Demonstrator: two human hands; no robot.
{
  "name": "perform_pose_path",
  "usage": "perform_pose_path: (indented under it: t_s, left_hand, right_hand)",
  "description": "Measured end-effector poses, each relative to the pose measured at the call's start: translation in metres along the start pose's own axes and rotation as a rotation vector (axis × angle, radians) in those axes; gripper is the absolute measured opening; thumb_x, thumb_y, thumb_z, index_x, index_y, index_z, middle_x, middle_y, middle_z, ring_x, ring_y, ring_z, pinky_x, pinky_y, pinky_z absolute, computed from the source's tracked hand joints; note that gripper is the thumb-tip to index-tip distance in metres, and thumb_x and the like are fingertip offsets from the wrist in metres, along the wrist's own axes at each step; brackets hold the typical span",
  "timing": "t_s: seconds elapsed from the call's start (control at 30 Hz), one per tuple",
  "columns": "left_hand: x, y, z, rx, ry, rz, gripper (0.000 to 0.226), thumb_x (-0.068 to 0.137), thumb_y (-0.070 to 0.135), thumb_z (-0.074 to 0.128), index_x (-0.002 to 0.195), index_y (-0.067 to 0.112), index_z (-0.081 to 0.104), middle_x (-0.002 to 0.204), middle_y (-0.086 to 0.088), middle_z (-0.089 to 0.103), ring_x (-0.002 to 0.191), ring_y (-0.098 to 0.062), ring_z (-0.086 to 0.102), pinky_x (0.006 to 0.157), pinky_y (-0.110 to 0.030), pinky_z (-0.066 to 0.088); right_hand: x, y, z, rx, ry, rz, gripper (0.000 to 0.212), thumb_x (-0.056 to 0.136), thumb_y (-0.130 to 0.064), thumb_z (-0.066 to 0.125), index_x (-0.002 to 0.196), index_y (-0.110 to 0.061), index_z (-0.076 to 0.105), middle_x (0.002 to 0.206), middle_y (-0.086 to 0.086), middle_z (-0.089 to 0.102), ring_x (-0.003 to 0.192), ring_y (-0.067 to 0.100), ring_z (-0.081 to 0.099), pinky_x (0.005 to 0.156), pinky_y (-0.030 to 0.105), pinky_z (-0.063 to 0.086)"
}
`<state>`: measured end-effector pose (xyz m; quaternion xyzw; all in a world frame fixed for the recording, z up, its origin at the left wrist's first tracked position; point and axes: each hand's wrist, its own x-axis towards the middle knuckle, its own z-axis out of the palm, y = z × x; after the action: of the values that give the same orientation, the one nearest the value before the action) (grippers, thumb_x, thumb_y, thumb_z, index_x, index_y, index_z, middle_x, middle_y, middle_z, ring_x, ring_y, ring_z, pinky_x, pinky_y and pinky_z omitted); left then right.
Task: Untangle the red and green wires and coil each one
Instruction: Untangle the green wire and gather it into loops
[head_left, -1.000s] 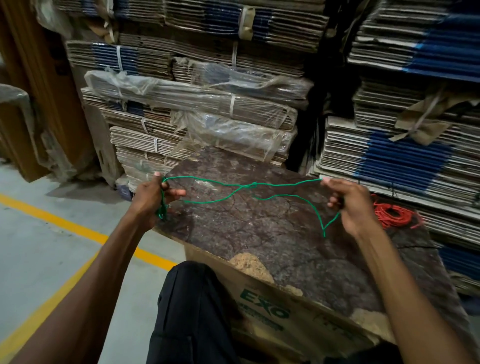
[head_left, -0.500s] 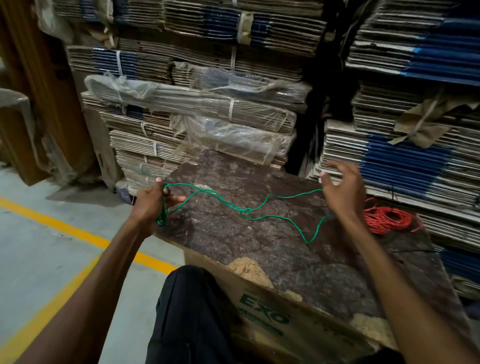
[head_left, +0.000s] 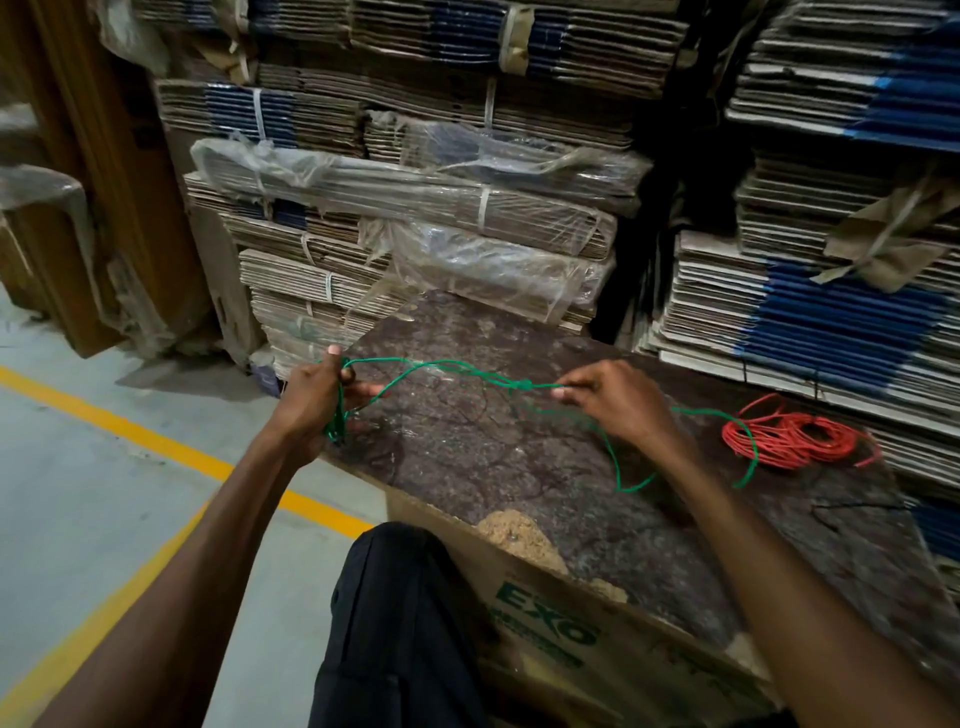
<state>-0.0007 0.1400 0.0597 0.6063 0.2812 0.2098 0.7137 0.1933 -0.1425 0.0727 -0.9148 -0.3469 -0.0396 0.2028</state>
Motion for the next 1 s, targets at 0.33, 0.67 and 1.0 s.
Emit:
perform_pose_path:
  t_s: [0.33, 0.67, 1.0]
  left_hand:
    - [0.007, -0.006, -0.007, -0.073, 0.001, -0.056, 0.047, 0.103, 0.047, 0.031, 0.068, 0.018, 0.045, 0.084, -0.022, 0.072, 0.103, -0.032, 0.068, 0.085, -0.061, 0.052]
    - [0.002, -0.001, 0.01, -0.033, -0.042, -0.03, 0.046, 0.103, 0.045, 0.031, 0.069, 0.018, 0.043, 0.079, -0.017, 0.074, 0.098, -0.028, 0.07, 0.081, -0.053, 0.053]
    - [0.011, -0.005, -0.007, -0.061, -0.029, -0.03, 0.047, 0.102, 0.048, 0.033, 0.068, 0.019, 0.047, 0.086, -0.023, 0.073, 0.1, -0.03, 0.07, 0.094, -0.064, 0.046]
  right_hand:
    - [0.027, 0.087, -0.036, 0.031, 0.22, 0.509, 0.018, 0.085, -0.043, 0.067, 0.085, -0.027, 0.075, 0.097, 0.006, 0.073, 0.093, 0.032, 0.067, 0.069, 0.031, 0.045]
    - [0.034, 0.019, -0.01, 0.058, -0.031, 0.029, 0.066, 0.071, 0.002, 0.064, 0.135, -0.012, 0.056, 0.14, 0.007, 0.054, 0.129, 0.021, 0.05, 0.105, 0.024, 0.035]
    - [0.037, -0.009, 0.003, -0.055, -0.158, -0.027, 0.021, 0.09, -0.044, 0.062, 0.097, -0.03, 0.075, 0.088, -0.004, 0.075, 0.09, 0.014, 0.069, 0.07, 0.03, 0.047]
